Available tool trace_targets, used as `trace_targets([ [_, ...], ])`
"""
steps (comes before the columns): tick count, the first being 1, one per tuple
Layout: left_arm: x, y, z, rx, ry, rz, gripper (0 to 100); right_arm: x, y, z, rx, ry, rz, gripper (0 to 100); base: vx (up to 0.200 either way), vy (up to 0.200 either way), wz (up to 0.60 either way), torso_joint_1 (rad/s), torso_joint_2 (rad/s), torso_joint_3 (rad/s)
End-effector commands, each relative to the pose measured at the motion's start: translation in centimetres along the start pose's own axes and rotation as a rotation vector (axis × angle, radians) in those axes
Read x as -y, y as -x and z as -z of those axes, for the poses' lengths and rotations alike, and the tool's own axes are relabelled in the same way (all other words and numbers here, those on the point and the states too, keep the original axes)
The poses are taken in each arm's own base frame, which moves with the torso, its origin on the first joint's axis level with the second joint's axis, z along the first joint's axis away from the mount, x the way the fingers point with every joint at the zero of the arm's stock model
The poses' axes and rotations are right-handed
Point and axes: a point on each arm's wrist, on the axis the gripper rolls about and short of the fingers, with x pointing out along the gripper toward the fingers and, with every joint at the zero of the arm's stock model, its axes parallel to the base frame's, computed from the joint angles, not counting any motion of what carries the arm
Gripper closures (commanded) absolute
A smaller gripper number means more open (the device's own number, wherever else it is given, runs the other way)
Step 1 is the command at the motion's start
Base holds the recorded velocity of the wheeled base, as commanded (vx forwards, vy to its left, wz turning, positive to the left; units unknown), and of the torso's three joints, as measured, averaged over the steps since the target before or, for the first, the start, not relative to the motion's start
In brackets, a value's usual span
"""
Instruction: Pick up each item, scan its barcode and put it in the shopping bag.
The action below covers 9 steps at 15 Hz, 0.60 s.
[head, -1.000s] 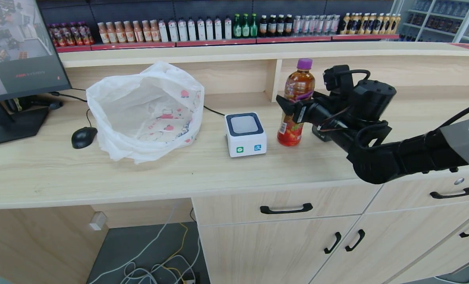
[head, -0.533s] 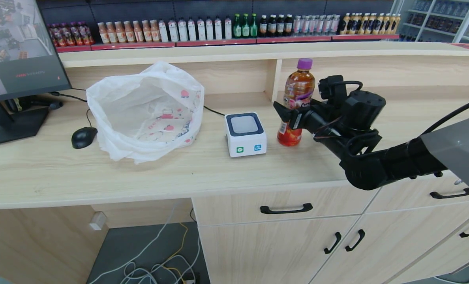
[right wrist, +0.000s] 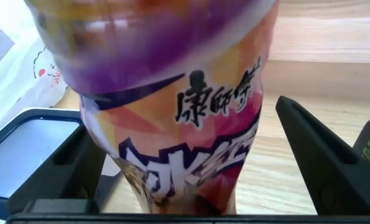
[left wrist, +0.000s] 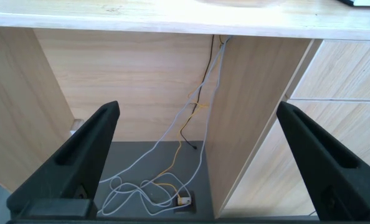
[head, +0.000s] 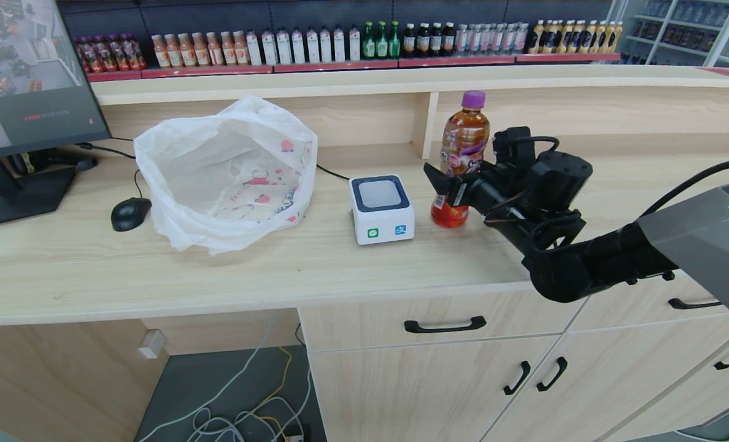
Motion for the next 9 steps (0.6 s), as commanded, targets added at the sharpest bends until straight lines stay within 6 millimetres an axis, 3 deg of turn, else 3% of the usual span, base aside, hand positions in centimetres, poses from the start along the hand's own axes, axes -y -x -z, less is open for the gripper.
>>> trace_targets([
  [1,0.00,0.00,0.00,0.000,0.000,0.000,0,-0.06,-0.04,0.27,-0.006,0.000,-0.002,0,0.000,0.000,0.00,0.000,0.00,0.000],
  [4,0.00,0.00,0.00,0.000,0.000,0.000,0,-0.05,-0.13,0.19,-0.001,0.001,-0.001,0,0.000,0.000,0.00,0.000,0.00,0.000],
  [5,0.00,0.00,0.00,0.000,0.000,0.000,0,0.01,-0.07,0.30,-0.006,0.001,0.001,100,0.000,0.000,0.00,0.000,0.00,0.000],
  [9,0.00,0.00,0.00,0.000,0.000,0.000,0,0.21,-0.09,-0.05,0.005,0.002,0.005,100,0.000,0.000,0.00,0.000,0.00,0.000],
])
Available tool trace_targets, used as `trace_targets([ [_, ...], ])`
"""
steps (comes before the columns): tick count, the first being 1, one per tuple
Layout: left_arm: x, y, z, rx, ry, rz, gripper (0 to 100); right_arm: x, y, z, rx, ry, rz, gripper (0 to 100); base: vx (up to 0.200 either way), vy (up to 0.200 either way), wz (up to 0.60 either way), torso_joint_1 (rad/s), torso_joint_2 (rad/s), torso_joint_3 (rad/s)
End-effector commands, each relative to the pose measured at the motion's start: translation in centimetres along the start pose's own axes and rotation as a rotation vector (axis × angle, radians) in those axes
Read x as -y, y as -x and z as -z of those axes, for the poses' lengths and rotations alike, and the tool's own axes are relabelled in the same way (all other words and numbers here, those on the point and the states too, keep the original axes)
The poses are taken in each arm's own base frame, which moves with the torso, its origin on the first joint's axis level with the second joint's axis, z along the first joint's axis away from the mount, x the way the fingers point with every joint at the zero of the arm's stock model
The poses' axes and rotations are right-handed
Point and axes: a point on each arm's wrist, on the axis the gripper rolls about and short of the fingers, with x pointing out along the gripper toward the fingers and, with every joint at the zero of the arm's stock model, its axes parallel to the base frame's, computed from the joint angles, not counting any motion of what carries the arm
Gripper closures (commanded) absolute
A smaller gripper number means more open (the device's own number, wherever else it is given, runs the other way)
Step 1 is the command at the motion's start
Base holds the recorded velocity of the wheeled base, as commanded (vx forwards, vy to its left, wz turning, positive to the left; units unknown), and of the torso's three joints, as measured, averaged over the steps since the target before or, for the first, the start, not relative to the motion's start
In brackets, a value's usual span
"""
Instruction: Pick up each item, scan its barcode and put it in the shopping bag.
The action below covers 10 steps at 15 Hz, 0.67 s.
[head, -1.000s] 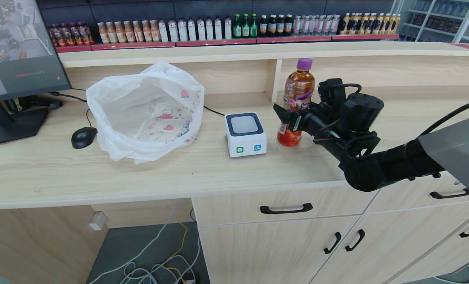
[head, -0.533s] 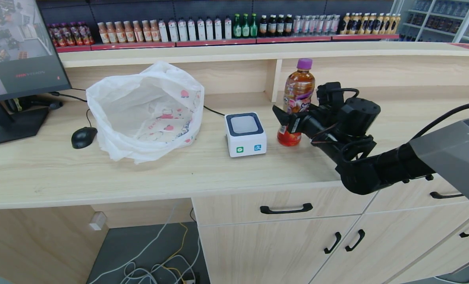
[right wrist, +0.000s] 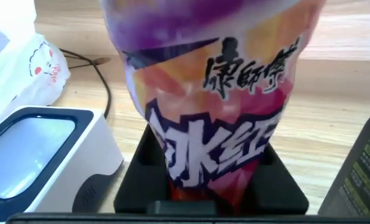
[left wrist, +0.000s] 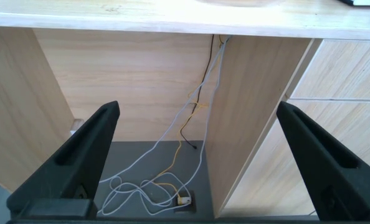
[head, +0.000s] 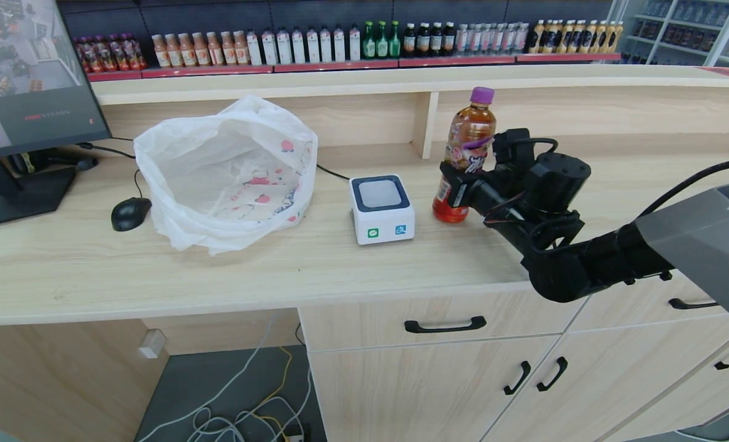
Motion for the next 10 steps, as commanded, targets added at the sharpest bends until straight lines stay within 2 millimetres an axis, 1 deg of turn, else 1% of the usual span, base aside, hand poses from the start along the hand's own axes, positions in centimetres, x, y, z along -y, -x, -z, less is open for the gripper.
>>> trace_targets([
  [1,0.0,0.0,0.0,0.000,0.000,0.001,0,0.0,0.0,-0.4,0.011,0.001,0.000,100,0.000,0.000,0.00,0.000,0.00,0.000],
  [8,0.0,0.0,0.0,0.000,0.000,0.001,0,0.0,0.2,-1.1,0.028,0.001,-0.006,100,0.000,0.000,0.00,0.000,0.00,0.000],
  [10,0.0,0.0,0.0,0.000,0.000,0.001,0,0.0,0.3,-1.6,0.037,0.000,-0.008,100,0.000,0.000,0.00,0.000,0.00,0.000],
])
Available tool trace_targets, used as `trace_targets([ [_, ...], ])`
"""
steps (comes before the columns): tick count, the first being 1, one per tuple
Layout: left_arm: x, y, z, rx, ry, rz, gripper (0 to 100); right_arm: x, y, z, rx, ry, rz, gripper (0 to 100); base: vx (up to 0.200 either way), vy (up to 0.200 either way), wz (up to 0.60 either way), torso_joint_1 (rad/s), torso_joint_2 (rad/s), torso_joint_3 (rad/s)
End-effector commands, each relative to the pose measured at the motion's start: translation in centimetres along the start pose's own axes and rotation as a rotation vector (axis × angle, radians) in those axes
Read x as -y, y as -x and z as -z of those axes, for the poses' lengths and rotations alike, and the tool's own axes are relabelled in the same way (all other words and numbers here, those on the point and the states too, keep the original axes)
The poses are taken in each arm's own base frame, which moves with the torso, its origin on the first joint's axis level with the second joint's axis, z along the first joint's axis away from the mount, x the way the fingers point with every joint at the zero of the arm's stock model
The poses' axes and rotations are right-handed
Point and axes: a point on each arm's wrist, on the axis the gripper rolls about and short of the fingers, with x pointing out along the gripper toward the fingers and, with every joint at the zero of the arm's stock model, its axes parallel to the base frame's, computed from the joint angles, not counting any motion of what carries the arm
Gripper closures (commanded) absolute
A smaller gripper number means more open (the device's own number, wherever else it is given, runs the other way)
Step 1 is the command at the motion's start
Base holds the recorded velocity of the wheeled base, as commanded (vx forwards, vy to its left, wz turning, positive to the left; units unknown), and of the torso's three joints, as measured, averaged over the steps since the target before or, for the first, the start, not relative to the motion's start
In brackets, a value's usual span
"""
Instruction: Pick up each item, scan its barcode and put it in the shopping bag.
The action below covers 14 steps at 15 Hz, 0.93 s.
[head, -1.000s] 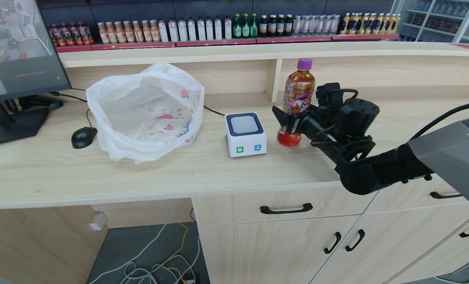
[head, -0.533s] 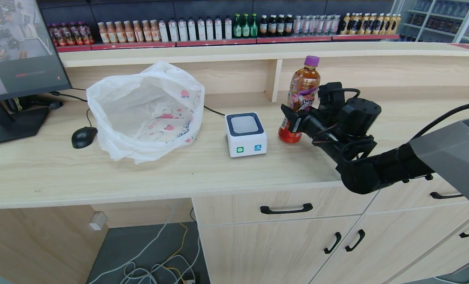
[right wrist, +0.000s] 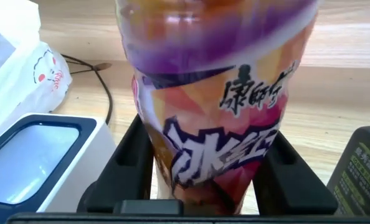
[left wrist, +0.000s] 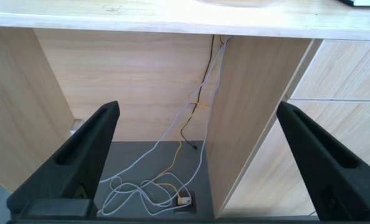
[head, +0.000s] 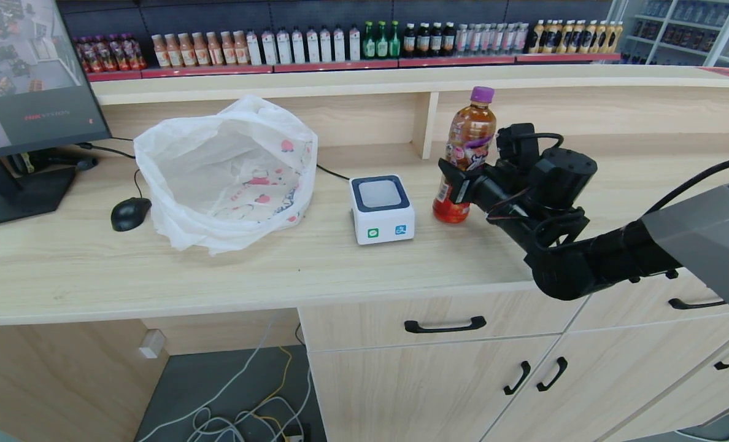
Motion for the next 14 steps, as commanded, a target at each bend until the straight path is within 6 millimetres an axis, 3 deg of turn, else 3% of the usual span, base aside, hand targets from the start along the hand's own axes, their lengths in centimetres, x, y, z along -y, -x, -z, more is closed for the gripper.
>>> trace_targets([
  [1,0.0,0.0,0.0,0.000,0.000,0.000,0,0.0,0.2,-0.9,0.018,0.000,-0.002,100,0.000,0.000,0.00,0.000,0.00,0.000],
  [9,0.0,0.0,0.0,0.000,0.000,0.000,0,-0.3,1.3,-4.2,0.073,0.002,-0.026,100,0.000,0.000,0.00,0.000,0.00,0.000],
  [13,0.0,0.0,0.0,0.000,0.000,0.000,0,-1.1,4.8,-6.2,0.045,0.018,-0.037,100,0.000,0.000,0.00,0.000,0.00,0.000],
  [14,0.0,0.0,0.0,0.000,0.000,0.000,0,-1.4,7.0,-7.0,0.027,0.023,-0.045,100,0.000,0.000,0.00,0.000,0.00,0.000],
])
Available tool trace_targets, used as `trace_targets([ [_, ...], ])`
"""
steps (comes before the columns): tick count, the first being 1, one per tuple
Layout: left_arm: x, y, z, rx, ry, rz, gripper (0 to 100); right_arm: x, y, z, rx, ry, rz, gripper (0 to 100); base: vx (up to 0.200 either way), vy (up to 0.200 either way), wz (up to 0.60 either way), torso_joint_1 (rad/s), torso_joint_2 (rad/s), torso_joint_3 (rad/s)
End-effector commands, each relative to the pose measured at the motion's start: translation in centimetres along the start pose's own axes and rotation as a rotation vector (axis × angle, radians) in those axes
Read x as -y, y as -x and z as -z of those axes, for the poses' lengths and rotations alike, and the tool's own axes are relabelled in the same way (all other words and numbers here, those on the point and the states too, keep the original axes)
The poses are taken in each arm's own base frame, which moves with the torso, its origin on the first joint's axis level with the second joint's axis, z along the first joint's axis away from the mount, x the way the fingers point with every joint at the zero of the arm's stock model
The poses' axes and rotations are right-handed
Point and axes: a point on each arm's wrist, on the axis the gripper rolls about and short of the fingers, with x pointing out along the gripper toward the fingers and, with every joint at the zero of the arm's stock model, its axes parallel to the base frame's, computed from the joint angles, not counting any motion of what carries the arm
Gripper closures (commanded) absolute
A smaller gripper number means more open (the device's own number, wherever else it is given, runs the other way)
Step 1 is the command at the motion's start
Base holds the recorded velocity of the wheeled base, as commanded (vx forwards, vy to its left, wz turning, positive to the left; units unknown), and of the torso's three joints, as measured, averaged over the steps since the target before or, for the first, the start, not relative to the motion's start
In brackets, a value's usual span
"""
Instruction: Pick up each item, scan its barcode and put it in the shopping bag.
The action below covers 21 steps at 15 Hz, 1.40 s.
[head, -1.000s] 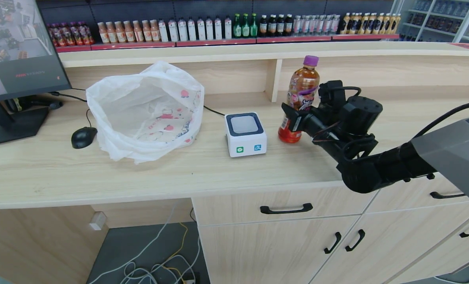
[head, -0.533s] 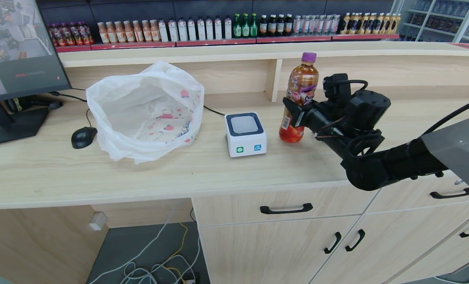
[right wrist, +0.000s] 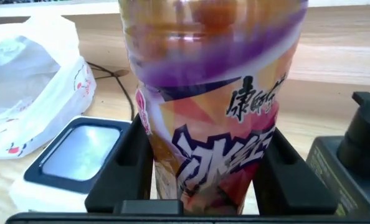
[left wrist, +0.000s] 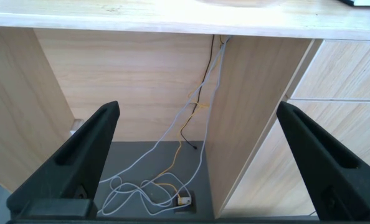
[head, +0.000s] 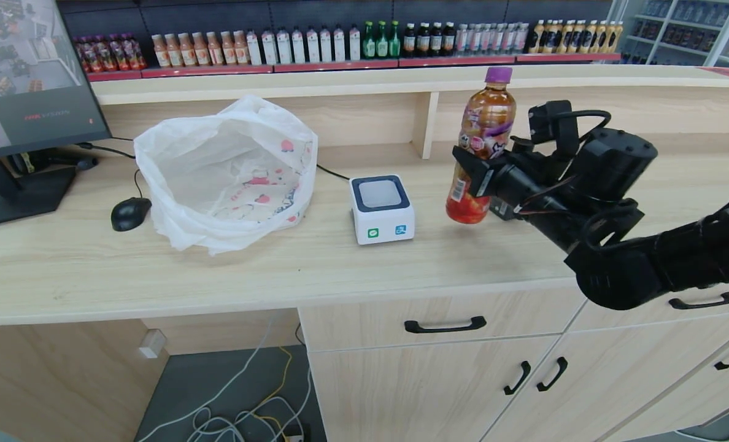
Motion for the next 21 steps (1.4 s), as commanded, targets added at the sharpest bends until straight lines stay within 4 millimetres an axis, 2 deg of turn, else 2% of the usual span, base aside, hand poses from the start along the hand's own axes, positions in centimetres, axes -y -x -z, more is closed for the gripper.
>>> trace_targets([
  [1,0.0,0.0,0.0,0.000,0.000,-0.001,0,-1.0,4.4,-3.1,0.004,0.003,-0.017,100,0.000,0.000,0.00,0.000,0.00,0.000],
  [3,0.0,0.0,0.0,0.000,0.000,0.000,0,-2.0,7.9,-3.6,-0.031,-0.006,-0.047,100,0.000,0.000,0.00,0.000,0.00,0.000],
  [6,0.0,0.0,0.0,0.000,0.000,0.000,0,-3.6,12.9,-3.2,-0.038,-0.009,-0.102,100,0.000,0.000,0.00,0.000,0.00,0.000],
  [9,0.0,0.0,0.0,0.000,0.000,-0.001,0,-4.6,15.6,-3.5,-0.036,-0.003,-0.142,100,0.000,0.000,0.00,0.000,0.00,0.000],
  [12,0.0,0.0,0.0,0.000,0.000,0.000,0,-4.5,16.5,-4.4,-0.008,-0.009,-0.147,100,0.000,0.000,0.00,0.000,0.00,0.000],
  [15,0.0,0.0,0.0,0.000,0.000,0.000,0,-4.6,16.5,-4.6,-0.003,-0.074,-0.195,100,0.000,0.000,0.00,0.000,0.00,0.000],
  [16,0.0,0.0,0.0,0.000,0.000,0.000,0,-4.8,16.6,-5.0,0.001,-0.166,-0.288,100,0.000,0.000,0.00,0.000,0.00,0.000],
  [21,0.0,0.0,0.0,0.000,0.000,0.000,0,-5.2,17.5,-5.7,-0.040,-0.380,-0.542,100,0.000,0.000,0.00,0.000,0.00,0.000],
])
